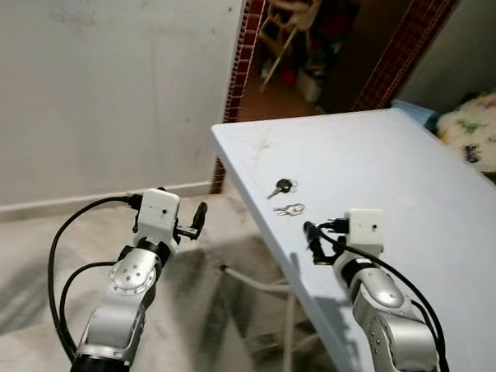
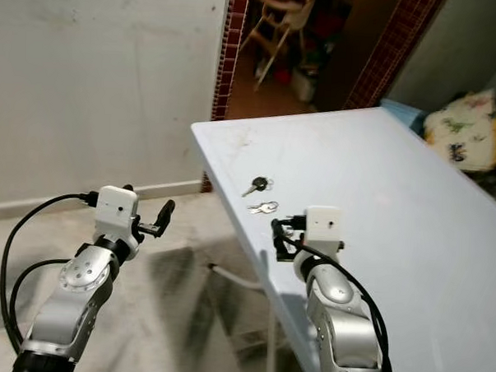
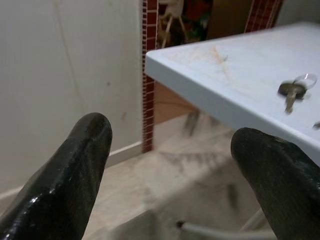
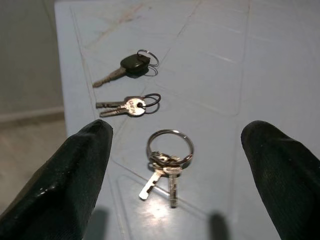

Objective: Hang keys on a hook

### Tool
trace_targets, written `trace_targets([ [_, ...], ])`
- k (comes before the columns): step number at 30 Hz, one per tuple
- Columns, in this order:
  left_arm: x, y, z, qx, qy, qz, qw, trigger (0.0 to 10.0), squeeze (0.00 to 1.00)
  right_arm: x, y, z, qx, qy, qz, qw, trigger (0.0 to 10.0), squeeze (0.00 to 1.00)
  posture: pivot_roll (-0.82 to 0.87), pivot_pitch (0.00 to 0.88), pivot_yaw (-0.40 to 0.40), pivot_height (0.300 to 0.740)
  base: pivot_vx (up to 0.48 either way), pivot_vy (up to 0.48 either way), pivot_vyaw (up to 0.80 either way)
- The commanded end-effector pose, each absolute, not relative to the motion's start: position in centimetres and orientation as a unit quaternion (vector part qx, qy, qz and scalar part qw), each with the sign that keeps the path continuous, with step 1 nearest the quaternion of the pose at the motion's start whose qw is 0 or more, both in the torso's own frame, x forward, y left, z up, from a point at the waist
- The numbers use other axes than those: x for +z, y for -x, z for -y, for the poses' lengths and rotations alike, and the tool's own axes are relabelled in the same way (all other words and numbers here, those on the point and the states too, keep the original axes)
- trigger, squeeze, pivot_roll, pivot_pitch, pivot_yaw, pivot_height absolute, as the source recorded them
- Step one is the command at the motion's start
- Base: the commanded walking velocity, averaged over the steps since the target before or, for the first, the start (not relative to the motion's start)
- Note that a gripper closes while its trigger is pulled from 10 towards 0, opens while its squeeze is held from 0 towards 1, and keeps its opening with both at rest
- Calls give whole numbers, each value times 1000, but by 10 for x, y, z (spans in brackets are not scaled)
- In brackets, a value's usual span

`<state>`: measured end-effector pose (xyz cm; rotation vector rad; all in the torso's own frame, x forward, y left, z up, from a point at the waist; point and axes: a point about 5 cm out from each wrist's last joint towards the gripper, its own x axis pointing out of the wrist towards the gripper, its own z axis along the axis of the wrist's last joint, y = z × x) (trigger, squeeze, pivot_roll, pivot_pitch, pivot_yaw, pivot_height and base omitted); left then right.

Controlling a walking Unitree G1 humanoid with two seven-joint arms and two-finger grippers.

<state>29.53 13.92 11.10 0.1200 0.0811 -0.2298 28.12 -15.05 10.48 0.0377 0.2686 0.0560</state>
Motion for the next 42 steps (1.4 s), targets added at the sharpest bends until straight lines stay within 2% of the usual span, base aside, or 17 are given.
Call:
trace_targets([
  [1, 120, -303, -124, -158, -62, -30, 985, 10000, 0, 102, -277, 165, -25, -35, -131, 990, 10000, 0, 82, 0, -21, 740, 0, 0, 0],
  [3, 121, -307, -117, -181, -64, -34, 981, 10000, 0, 102, -272, 169, -52, -51, -123, 990, 10000, 0, 49, 0, 24, 740, 0, 0, 0],
  [7, 123, -311, -103, -225, -73, -34, 971, 10000, 0, 103, -262, 172, -78, -61, -115, 988, 10000, 0, 16, 0, 70, 740, 0, 0, 0],
  [11, 122, -314, -100, -234, -72, -37, 969, 10000, 0, 100, -258, 171, -92, -65, -113, 987, 10000, 0, -19, 0, 98, 740, 0, 0, 0],
  [20, 120, -315, -95, -222, -50, -35, 973, 10000, 0, 107, -259, 160, -65, -61, -110, 990, 10000, 0, -26, 0, 6, 740, 0, 0, 0],
  [29, 106, -293, -104, -177, -33, -59, 982, 10000, 0, 109, -268, 146, -4, -66, -110, 992, 10000, 0, 74, 0, -70, 740, 0, 0, 0],
  [35, 105, -290, -121, -164, -41, -66, 983, 10000, 0, 111, -285, 137, 2, -76, -103, 992, 10000, 0, 98, 0, -77, 740, 0, 0, 0],
  [42, 108, -294, -118, -172, -50, -70, 981, 10000, 0, 97, -294, 124, 19, -76, -148, 986, 10000, 0, 95, 0, -58, 740, 0, 0, 0],
])
